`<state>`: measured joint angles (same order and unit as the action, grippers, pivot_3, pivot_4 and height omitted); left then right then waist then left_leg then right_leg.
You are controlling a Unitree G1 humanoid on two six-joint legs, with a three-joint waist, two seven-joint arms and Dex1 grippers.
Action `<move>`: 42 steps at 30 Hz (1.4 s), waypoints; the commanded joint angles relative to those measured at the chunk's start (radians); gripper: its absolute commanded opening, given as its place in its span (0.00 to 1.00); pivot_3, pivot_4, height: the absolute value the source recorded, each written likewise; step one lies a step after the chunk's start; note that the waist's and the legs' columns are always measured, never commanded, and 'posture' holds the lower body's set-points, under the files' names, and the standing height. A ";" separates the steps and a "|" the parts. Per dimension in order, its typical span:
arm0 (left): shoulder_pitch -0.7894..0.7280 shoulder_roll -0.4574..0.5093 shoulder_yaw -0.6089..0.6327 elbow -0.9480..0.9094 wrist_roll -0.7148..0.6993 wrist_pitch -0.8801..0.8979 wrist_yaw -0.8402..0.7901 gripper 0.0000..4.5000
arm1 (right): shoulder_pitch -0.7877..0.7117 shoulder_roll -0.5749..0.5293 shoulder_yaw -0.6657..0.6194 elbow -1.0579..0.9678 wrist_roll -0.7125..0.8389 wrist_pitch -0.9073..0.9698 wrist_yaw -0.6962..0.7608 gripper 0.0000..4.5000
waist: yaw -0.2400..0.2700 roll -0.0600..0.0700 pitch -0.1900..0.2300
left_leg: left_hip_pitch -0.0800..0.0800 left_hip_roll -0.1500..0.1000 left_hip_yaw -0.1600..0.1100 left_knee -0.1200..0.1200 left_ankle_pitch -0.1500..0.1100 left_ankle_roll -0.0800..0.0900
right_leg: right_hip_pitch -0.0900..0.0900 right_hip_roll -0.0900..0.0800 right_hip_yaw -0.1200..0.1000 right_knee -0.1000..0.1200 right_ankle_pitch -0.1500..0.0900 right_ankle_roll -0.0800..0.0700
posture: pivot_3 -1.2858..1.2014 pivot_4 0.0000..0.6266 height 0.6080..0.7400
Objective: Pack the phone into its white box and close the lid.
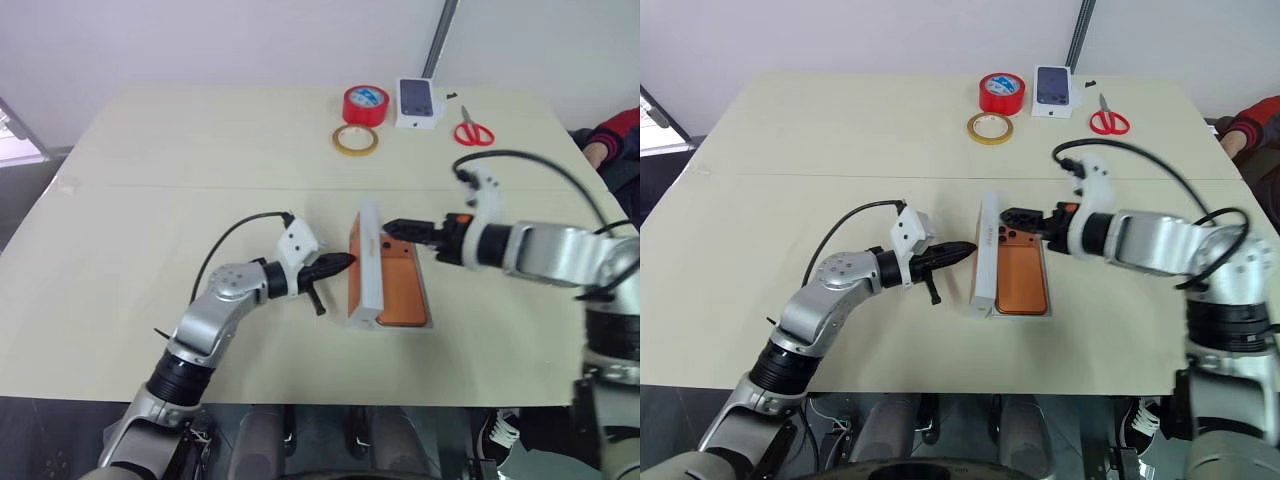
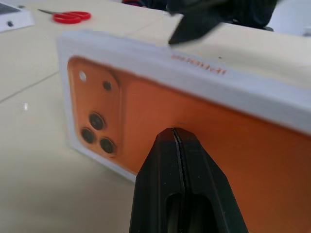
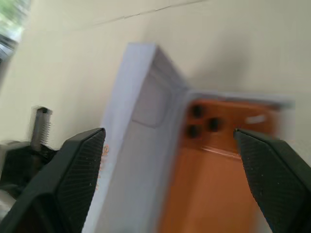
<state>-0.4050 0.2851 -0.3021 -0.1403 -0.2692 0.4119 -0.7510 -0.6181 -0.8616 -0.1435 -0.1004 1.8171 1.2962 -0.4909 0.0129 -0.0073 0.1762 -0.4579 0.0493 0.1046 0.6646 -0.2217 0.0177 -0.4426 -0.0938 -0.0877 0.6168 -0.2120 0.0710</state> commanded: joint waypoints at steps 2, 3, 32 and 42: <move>-0.033 -0.049 -0.039 0.007 0.024 -0.001 0.017 0.00 | -0.035 -0.122 0.049 -0.014 -0.299 0.005 0.276 0.99 | 0.000 0.000 0.000 | 0.000 0.000 0.000 0.000 0.000 0.000 | 0.000 0.000 0.000 0.000 0.000 0.000 | 0.52 0.24 0.97; -0.035 -0.057 -0.046 0.011 0.029 -0.002 0.018 0.00 | -0.033 -0.148 0.073 -0.028 -0.374 -0.007 0.339 0.94 | 0.000 0.000 0.000 | 0.000 0.000 0.000 0.001 0.000 0.000 | 0.000 0.000 0.000 0.000 0.000 0.000 | 0.52 0.24 0.97; -0.091 0.066 0.038 0.024 0.071 0.272 0.109 0.00 | 0.078 -0.118 0.398 -0.348 -1.291 -0.240 0.986 0.01 | 0.000 0.000 0.000 | -0.001 0.000 0.000 0.002 0.000 0.000 | -0.001 -0.002 0.000 0.000 0.000 0.000 | 0.52 0.24 0.97; -0.100 -0.018 -0.005 -0.052 -0.020 0.369 0.045 0.00 | 0.103 -0.136 0.379 -0.386 -1.360 -0.251 1.074 0.01 | 0.000 0.000 0.000 | -0.001 -0.001 0.000 0.002 0.000 0.000 | -0.001 -0.002 0.000 0.001 0.000 0.000 | 0.52 0.24 0.97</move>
<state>-0.4860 0.2786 -0.2990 -0.1235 -0.2480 0.7784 -0.6773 -0.5143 -0.9795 0.2647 -0.4349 0.4683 1.0636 0.5545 0.0129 -0.0076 0.1764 -0.4587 0.0485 0.1046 0.6665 -0.2217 0.0176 -0.4435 -0.0958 -0.0881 0.6177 -0.2120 0.0714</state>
